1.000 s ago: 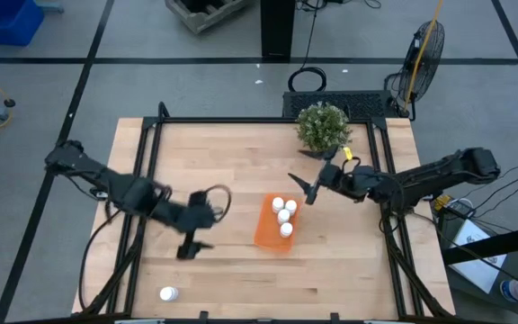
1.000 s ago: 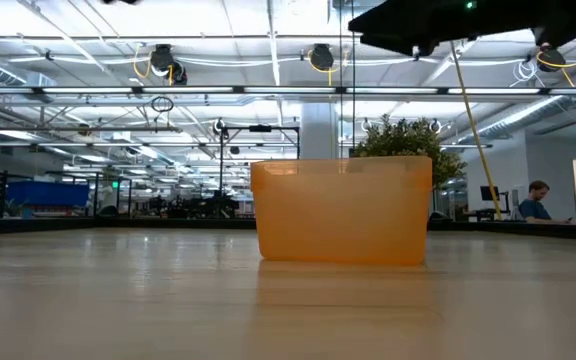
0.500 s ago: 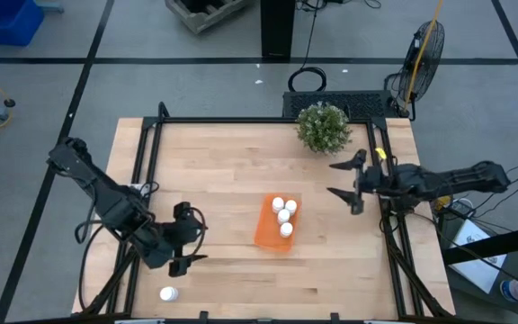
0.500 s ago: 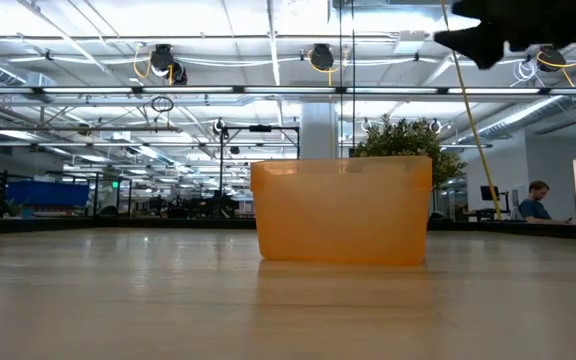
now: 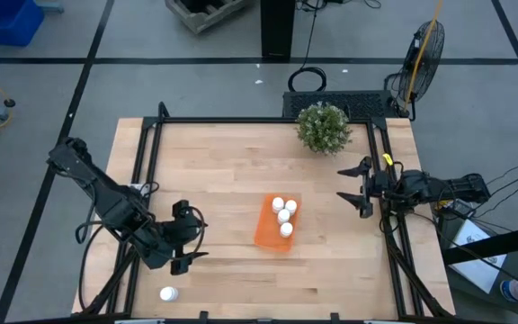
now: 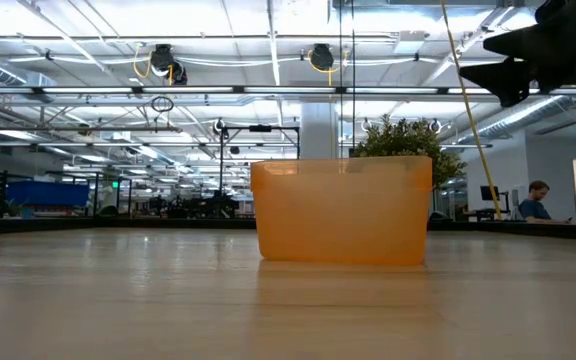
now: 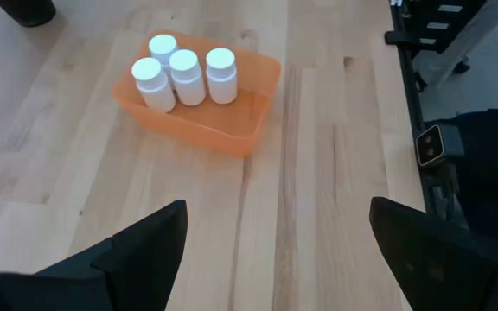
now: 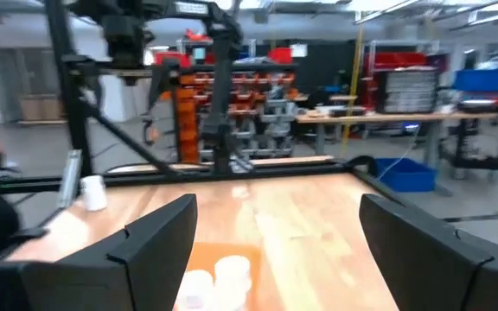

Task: Pick and place pill bottles into a basket
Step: Put the white pill bottle into the orange container

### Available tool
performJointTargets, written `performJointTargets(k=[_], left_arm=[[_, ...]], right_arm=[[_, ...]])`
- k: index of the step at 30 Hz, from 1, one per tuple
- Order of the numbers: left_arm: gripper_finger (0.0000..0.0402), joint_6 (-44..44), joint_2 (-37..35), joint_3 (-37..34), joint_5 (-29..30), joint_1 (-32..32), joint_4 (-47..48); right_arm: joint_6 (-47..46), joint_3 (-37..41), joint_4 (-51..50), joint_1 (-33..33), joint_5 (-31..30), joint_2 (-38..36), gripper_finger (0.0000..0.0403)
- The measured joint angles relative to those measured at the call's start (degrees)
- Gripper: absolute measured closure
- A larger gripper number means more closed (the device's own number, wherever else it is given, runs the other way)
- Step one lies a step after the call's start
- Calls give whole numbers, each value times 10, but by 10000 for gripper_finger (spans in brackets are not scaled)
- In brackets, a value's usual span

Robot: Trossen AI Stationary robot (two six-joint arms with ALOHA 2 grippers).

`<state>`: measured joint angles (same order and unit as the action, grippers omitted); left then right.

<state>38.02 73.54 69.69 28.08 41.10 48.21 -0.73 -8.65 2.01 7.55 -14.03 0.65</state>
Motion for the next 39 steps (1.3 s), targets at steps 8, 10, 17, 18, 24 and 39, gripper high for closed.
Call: performJointTargets(k=[8, 10, 17, 18, 24, 39], left_arm=[[34, -2, 0, 0, 0, 0, 10], [34, -2, 0, 0, 0, 1, 21], [34, 0, 0, 0, -1, 1, 42], [34, 7, 0, 0, -7, 1, 48], [34, 84, 9, 0, -89, 1, 87], [34, 224, 174, 0, -483, 17, 131]], right_arm=[[-23, 13, -27, 0, 38, -3, 90], [-28, 23, -28, 0, 32, -3, 90], [-45, 67, 49, 0, 8, -3, 90], [-46, 69, 52, 0, 3, -4, 90], [-46, 73, 49, 0, 6, -3, 90], [-44, 75, 50, 0, 6, -3, 90]])
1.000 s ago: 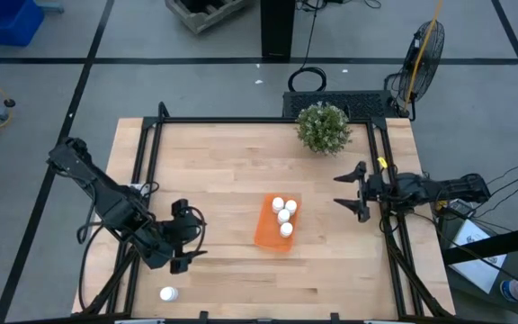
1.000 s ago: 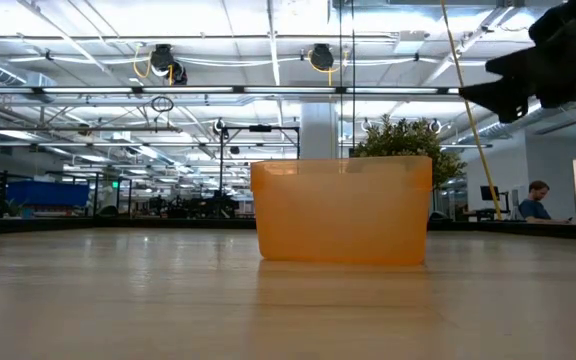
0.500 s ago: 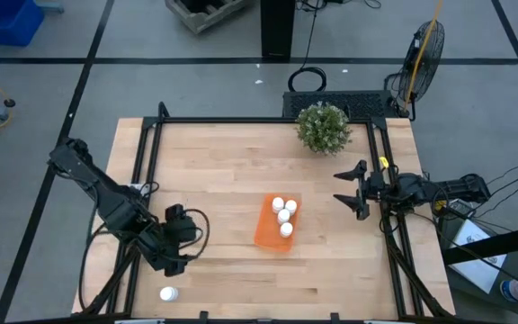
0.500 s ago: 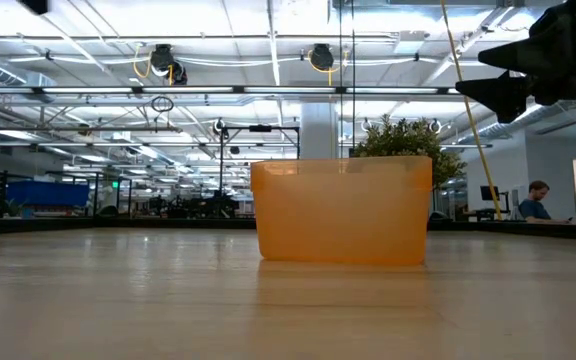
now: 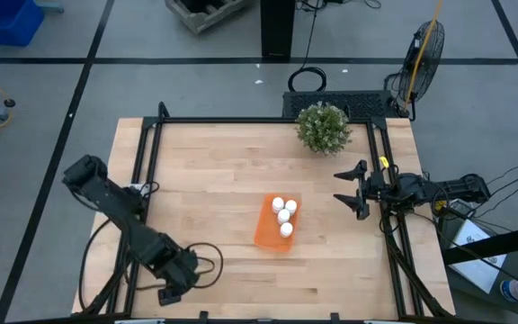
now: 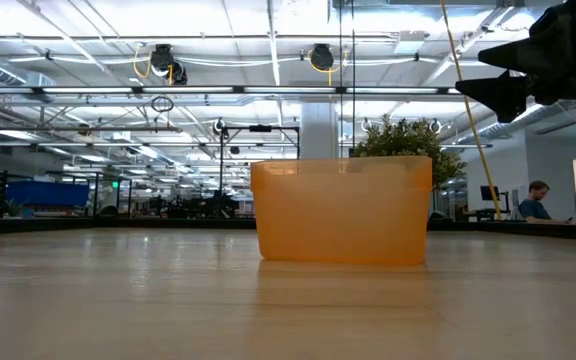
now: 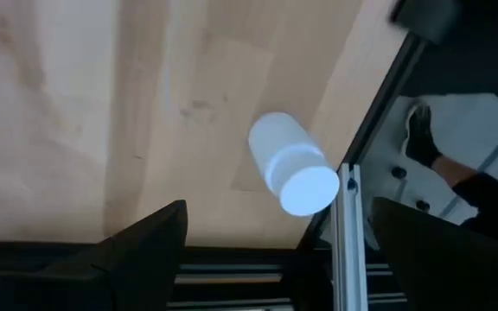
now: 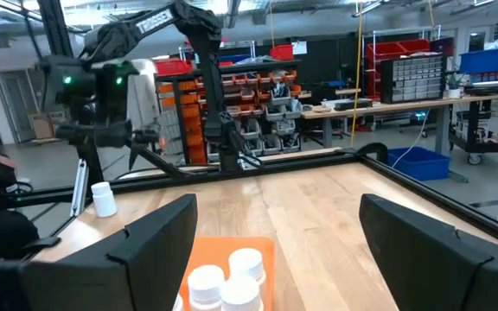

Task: Pick and place pill bottles into a basket
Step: Put the white pill bottle into the orange container

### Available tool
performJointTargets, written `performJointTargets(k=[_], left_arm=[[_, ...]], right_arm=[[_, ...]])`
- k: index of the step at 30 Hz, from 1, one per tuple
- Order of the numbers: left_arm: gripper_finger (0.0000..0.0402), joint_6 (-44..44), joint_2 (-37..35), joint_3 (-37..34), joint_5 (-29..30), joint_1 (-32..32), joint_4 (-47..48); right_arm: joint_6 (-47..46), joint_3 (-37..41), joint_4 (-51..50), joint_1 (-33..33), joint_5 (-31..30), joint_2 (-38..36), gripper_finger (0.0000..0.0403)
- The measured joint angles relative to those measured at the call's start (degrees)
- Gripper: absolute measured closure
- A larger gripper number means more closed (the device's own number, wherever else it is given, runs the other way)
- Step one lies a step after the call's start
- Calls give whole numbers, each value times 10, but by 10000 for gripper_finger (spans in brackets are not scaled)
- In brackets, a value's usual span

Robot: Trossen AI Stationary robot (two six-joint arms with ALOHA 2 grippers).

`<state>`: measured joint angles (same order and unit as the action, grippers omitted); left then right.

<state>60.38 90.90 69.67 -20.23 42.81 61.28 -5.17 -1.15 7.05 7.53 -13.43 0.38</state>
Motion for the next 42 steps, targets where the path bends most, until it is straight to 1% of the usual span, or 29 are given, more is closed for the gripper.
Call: performJointTargets(k=[2, 5, 9, 13, 18, 20, 24, 27, 29, 34, 38, 40, 42], left_arm=[[34, 13, 15, 0, -9, 7, -8], [34, 49, 27, 0, -8, 17, -29], [34, 108, 29, 0, -8, 32, -61], [34, 154, 29, 0, -6, 55, -63], [34, 199, 29, 0, 16, 80, -58], [34, 208, 29, 0, 35, 87, -58], [34, 203, 29, 0, 80, 103, -60], [35, 199, 30, 0, 94, 110, -61], [35, 192, 37, 1, 94, 110, -60], [35, 140, 74, 13, 88, 111, -59], [35, 132, 94, 13, 68, 111, -47], [35, 132, 97, 13, 68, 112, -33], [35, 136, 98, 13, 81, 113, -27]], right_arm=[[0, 0, 0, 0, 0, 0, 90], [0, 0, 0, 0, 0, 0, 90], [0, 0, 0, 0, 0, 0, 90], [0, 0, 0, 0, 0, 0, 90], [0, 0, 0, 0, 0, 0, 90], [0, 0, 0, 0, 0, 0, 90], [0, 0, 0, 0, 0, 0, 90], [0, 0, 0, 0, 0, 0, 90], [0, 0, 0, 0, 0, 0, 90], [0, 1, 0, 0, 0, 0, 90], [0, 1, 0, 0, 0, 0, 89], [0, 1, 0, 0, 0, 0, 89], [0, 1, 0, 0, 0, 0, 89]])
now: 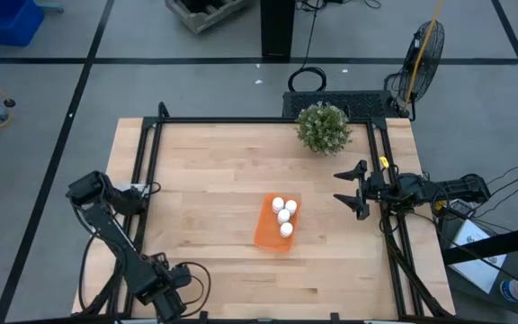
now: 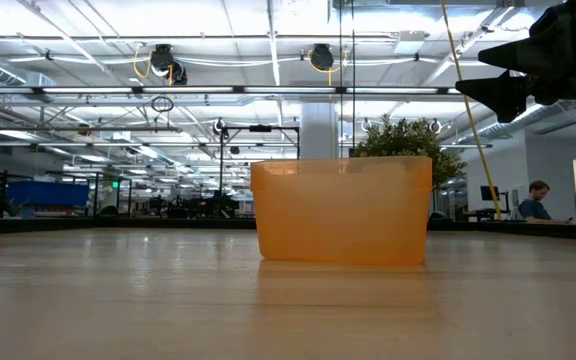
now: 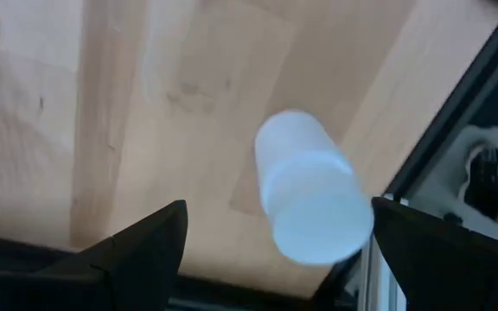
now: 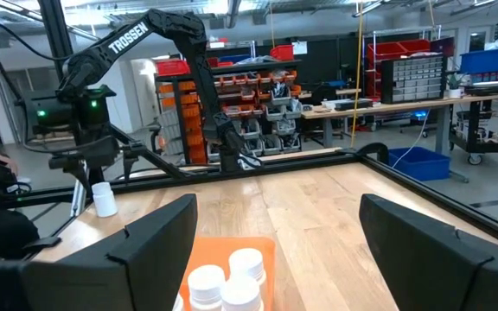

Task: Pick and place pill bottles into a basket
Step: Put the white pill bottle into the orange container

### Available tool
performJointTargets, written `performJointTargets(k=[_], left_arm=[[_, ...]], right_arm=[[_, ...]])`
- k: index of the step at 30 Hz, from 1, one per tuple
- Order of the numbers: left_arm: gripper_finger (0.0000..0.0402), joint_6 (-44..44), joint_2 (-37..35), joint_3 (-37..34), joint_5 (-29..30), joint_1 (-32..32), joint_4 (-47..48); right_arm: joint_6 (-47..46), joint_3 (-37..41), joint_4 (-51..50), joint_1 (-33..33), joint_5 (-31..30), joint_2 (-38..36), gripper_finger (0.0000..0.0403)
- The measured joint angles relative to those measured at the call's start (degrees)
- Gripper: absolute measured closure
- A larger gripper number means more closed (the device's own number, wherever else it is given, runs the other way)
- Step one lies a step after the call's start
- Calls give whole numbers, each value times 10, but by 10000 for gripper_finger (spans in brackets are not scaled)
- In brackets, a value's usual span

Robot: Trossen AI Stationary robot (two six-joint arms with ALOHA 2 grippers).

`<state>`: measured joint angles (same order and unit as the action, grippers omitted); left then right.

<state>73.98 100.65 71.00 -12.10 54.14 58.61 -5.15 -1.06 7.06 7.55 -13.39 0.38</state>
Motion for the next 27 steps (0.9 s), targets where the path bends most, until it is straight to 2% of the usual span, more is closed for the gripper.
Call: performJointTargets(k=[6, 16, 27], left_arm=[[34, 13, 0, 0, 38, 0, -2], [34, 18, 0, 0, 11, -1, -5], [34, 24, 0, 0, 17, -1, -37]], right_arm=[[0, 0, 0, 0, 0, 0, 89], [0, 0, 0, 0, 0, 0, 89], [0, 0, 0, 0, 0, 0, 89]])
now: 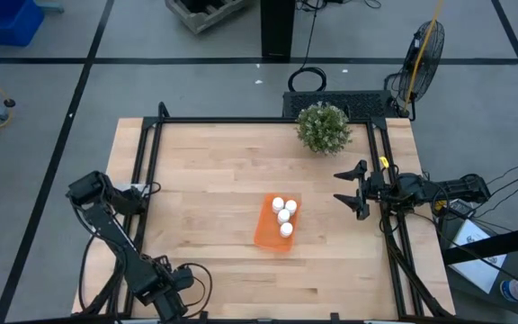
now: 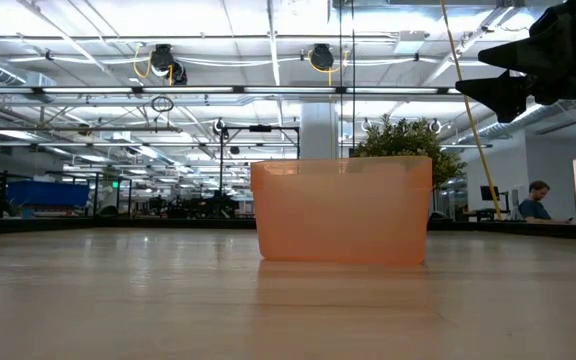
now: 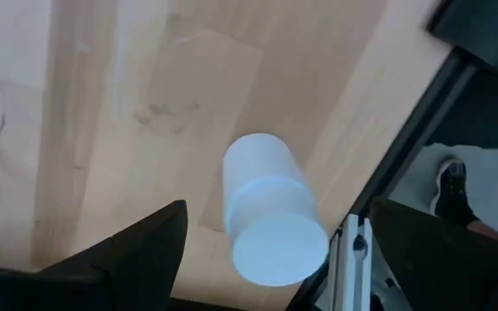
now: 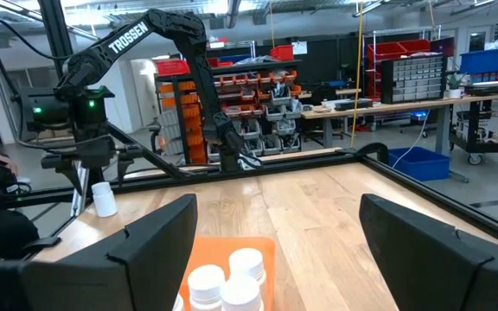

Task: Pick and place pill bottles into a basket
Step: Put the white pill bottle into the orange container

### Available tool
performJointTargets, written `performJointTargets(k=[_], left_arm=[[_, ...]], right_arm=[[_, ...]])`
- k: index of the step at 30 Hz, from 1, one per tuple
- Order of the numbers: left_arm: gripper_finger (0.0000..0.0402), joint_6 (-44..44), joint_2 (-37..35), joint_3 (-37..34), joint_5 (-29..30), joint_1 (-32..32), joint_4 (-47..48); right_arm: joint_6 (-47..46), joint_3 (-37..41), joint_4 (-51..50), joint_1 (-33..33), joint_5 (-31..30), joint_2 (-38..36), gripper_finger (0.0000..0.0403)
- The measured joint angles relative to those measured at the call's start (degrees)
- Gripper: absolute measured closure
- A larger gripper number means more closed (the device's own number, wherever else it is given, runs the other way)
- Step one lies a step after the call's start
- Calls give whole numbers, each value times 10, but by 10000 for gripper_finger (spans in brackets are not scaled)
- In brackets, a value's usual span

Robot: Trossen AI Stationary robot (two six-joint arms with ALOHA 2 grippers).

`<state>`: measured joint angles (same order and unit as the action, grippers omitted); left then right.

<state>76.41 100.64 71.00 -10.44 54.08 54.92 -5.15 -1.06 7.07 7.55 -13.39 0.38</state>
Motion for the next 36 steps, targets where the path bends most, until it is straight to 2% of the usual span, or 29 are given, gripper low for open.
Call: performJointTargets(k=[16, 36], left_arm=[[34, -8, 0, 0, -9, 16, -28], [35, -11, 0, 0, 15, 35, -25]], right_arm=[[0, 0, 0, 0, 0, 0, 89], [0, 0, 0, 0, 0, 0, 89]])
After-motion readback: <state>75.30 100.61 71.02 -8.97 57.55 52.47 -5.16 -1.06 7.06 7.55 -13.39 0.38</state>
